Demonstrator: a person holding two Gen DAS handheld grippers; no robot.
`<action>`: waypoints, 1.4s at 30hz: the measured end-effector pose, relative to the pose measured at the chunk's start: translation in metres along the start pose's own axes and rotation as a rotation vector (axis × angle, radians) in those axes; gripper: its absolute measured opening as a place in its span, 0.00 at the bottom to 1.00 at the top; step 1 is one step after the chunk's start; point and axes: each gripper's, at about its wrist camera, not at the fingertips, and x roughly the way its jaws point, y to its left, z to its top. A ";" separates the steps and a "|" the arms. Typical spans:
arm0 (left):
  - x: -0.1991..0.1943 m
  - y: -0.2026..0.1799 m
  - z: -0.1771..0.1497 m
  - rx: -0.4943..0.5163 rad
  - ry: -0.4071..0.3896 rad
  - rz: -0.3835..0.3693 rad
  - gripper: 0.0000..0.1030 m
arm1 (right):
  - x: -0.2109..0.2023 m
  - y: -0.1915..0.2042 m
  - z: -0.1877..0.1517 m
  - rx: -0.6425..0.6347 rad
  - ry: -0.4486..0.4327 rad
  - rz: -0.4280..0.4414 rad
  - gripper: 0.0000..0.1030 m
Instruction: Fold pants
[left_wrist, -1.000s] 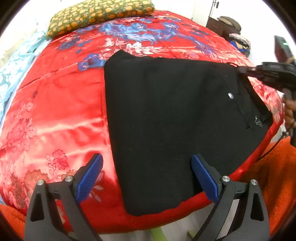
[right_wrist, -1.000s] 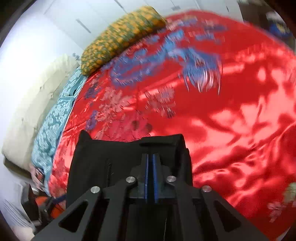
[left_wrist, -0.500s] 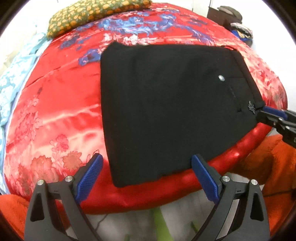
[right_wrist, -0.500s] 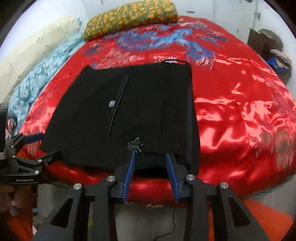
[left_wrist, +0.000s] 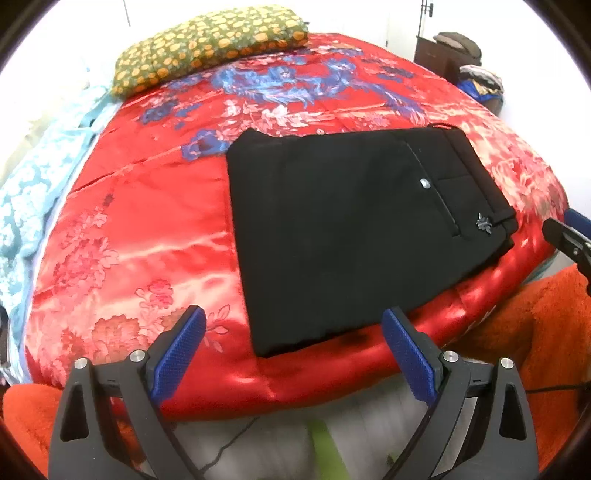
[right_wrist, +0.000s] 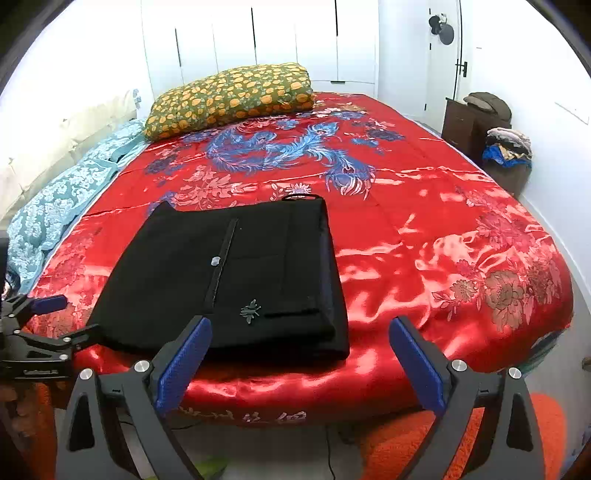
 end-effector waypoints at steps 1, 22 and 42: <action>-0.001 0.001 -0.001 -0.002 -0.005 0.003 0.94 | 0.001 0.000 0.000 0.000 0.003 -0.007 0.94; 0.001 0.003 0.000 0.008 -0.014 0.046 0.94 | 0.008 0.010 -0.002 -0.066 -0.010 -0.118 0.99; 0.066 0.075 0.030 -0.236 0.168 -0.257 0.94 | 0.091 -0.065 0.031 0.145 0.194 0.303 0.99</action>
